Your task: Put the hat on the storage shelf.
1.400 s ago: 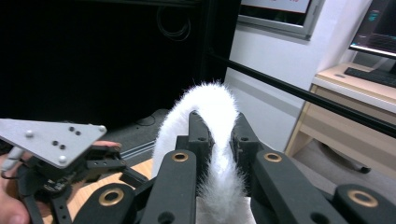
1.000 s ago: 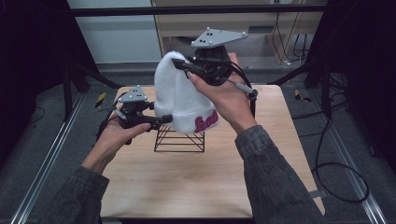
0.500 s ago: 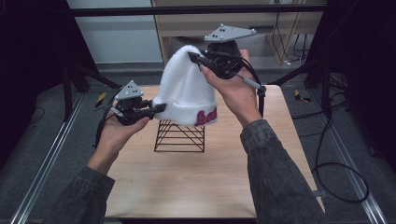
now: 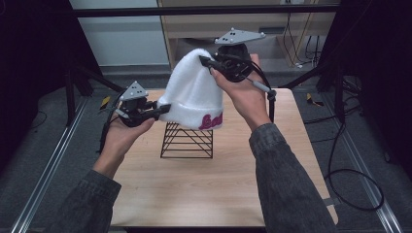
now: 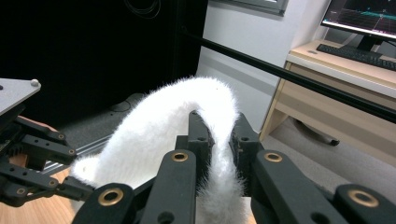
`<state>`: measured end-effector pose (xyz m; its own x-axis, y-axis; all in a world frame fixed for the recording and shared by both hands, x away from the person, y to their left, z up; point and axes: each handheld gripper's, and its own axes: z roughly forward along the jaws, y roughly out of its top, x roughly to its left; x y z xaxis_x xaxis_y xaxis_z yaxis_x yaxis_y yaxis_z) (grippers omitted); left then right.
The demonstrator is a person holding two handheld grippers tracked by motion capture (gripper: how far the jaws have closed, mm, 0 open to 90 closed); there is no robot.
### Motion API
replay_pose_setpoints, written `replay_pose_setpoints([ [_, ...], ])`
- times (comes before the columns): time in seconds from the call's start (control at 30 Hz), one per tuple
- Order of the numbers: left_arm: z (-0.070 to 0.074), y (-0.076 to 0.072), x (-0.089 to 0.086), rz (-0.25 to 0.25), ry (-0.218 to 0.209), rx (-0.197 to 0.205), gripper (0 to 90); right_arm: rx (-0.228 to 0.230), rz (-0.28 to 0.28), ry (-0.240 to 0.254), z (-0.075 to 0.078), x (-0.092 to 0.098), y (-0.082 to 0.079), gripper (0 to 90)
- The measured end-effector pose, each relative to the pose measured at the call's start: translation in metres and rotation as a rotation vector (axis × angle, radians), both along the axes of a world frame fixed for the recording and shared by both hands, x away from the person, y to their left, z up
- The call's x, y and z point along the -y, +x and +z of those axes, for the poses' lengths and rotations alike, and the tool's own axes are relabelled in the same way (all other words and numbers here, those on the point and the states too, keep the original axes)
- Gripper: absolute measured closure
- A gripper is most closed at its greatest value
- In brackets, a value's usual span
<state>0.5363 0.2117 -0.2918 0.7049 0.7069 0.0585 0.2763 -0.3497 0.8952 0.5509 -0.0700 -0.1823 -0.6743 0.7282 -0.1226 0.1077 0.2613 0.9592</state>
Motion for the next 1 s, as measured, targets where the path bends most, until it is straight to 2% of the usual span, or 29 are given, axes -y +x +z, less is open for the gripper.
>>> replay_pose_setpoints([
  [0.07, -0.002, 0.003, -0.001, 0.006, 0.001, -0.006, 71.5, -0.005, 0.001, -0.003, -0.002, -0.001, 0.002, 82.3],
  [0.2, -0.006, 0.007, -0.002, 0.023, 0.050, -0.010, 71.5, -0.015, -0.003, -0.033, -0.010, -0.006, 0.006, 82.2],
  [0.37, -0.009, 0.008, -0.001, 0.033, 0.081, -0.002, 71.9, -0.025, -0.009, -0.071, -0.022, -0.010, 0.010, 82.2],
  [0.57, -0.014, 0.014, 0.002, 0.049, 0.110, 0.018, 72.3, -0.037, -0.021, -0.058, -0.029, -0.007, 0.018, 82.2],
  [0.7, -0.019, 0.019, 0.000, 0.067, 0.099, 0.025, 72.7, -0.043, -0.025, -0.053, -0.034, -0.005, 0.026, 82.3],
  [0.83, -0.028, 0.025, -0.005, 0.080, 0.073, 0.013, 72.9, -0.044, -0.019, -0.050, -0.039, -0.005, 0.030, 82.3],
  [0.9, -0.031, 0.024, -0.007, 0.083, 0.059, 0.008, 72.9, -0.048, -0.018, -0.047, -0.043, -0.005, 0.033, 82.3],
  [1.0, -0.033, 0.022, -0.009, 0.080, 0.060, 0.010, 72.9, -0.050, -0.017, -0.044, -0.046, -0.007, 0.033, 82.3],
])
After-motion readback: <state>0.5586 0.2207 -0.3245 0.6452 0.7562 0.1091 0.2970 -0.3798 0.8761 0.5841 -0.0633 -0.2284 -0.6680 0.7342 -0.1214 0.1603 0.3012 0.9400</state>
